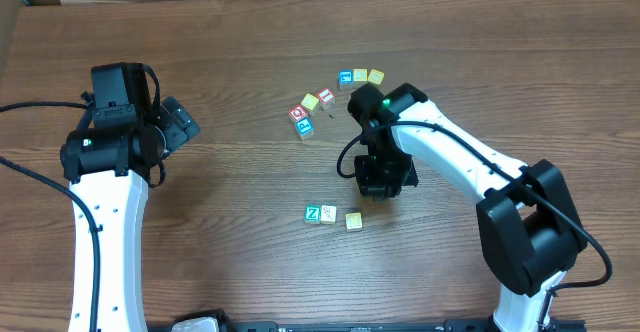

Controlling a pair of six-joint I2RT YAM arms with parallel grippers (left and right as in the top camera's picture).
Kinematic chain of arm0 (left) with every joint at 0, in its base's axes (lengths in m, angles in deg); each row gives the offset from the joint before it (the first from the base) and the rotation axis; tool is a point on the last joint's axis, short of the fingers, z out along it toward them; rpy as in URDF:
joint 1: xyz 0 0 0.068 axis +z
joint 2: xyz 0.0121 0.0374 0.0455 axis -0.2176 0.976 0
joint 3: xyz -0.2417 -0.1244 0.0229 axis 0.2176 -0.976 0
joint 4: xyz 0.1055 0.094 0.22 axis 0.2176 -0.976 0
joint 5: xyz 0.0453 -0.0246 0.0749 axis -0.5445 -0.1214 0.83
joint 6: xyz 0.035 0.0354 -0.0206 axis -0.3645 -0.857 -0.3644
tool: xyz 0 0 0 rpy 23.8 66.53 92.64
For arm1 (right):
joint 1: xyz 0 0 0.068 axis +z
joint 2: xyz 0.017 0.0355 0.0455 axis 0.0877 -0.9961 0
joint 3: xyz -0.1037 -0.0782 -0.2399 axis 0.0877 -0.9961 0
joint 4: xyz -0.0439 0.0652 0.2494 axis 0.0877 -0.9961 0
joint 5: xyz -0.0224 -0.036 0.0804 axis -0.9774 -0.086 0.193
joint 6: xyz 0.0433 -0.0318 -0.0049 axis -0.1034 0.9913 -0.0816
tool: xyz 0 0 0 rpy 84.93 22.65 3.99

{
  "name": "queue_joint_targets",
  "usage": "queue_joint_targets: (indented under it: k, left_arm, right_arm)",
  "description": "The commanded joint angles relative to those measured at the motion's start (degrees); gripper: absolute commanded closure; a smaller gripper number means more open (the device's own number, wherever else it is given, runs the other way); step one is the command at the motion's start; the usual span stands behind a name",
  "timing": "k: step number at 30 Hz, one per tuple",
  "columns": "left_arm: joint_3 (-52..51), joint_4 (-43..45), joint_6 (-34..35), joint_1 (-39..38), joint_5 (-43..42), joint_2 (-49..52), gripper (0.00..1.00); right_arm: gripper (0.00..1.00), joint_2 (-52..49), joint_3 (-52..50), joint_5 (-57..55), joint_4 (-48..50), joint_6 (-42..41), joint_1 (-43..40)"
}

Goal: Flip 4 blocks

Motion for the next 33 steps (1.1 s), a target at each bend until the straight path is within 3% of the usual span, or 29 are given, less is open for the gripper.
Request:
queue_joint_targets:
  k: [1,8,15,29,33]
  left_arm:
    - [0.7,0.0,0.3,0.2,0.7,0.5,0.0]
    - [0.7,0.0,0.3,0.2,0.7,0.5,0.0]
    - [0.7,0.0,0.3,0.2,0.7,0.5,0.0]
    - [0.7,0.0,0.3,0.2,0.7,0.5,0.0]
    - [0.7,0.0,0.3,0.2,0.7,0.5,0.0]
  right_arm:
    - [0.96,1.1,-4.8,1.5,2.0,-1.4,0.2]
    - [0.96,1.1,-13.8,12.2,12.0,-2.4,0.5]
    - [0.96,1.1,-14.2,19.3,16.0,-2.4,0.5]
    - [0.96,1.1,-14.1,20.9,17.9,-5.2,-0.3]
    - [0.96,2.0,-11.9,17.0,14.0,-4.7,-1.6]
